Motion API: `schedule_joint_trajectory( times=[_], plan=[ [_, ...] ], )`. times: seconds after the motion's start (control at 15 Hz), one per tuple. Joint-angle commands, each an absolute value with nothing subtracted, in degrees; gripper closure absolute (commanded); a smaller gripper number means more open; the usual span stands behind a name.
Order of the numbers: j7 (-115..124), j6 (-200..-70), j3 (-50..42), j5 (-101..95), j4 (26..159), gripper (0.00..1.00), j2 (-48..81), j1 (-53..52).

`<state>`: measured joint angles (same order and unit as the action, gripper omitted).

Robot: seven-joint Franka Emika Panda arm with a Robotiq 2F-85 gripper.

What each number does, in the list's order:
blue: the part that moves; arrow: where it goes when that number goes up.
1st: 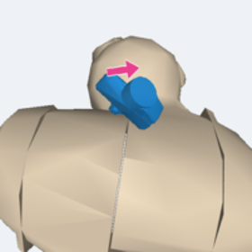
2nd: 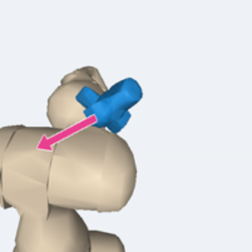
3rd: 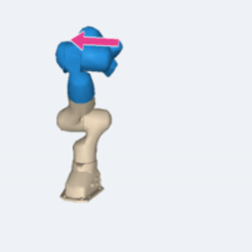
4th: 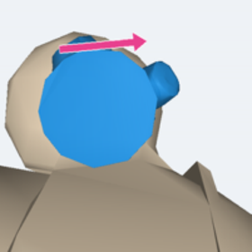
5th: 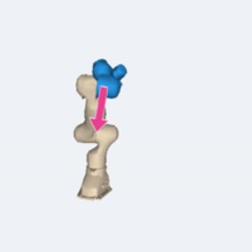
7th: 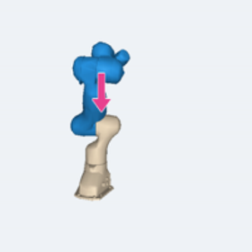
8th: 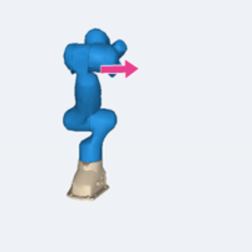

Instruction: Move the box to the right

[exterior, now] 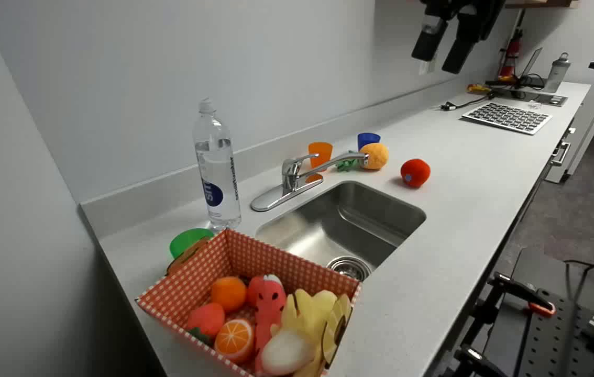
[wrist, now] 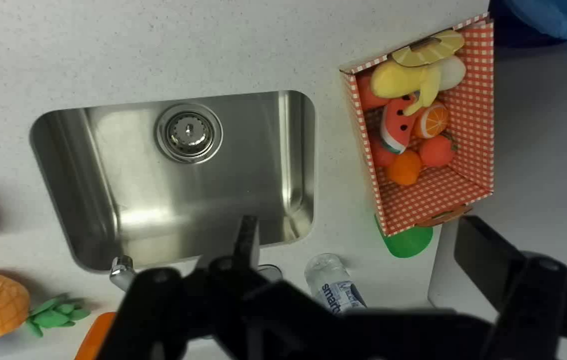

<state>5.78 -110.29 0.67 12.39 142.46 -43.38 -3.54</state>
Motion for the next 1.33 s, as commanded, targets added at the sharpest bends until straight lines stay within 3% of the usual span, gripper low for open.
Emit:
schedule_joint_trajectory(
  times=[0.0, 1.27],
  plan=[
    [5.4, -110.1, 1.1, 12.7, 142.3, 0.0, -43.3, -2.9],
    [5.4, -111.6, 1.8, 12.3, 141.9, 0.0, -42.0, -3.0]
  ],
)
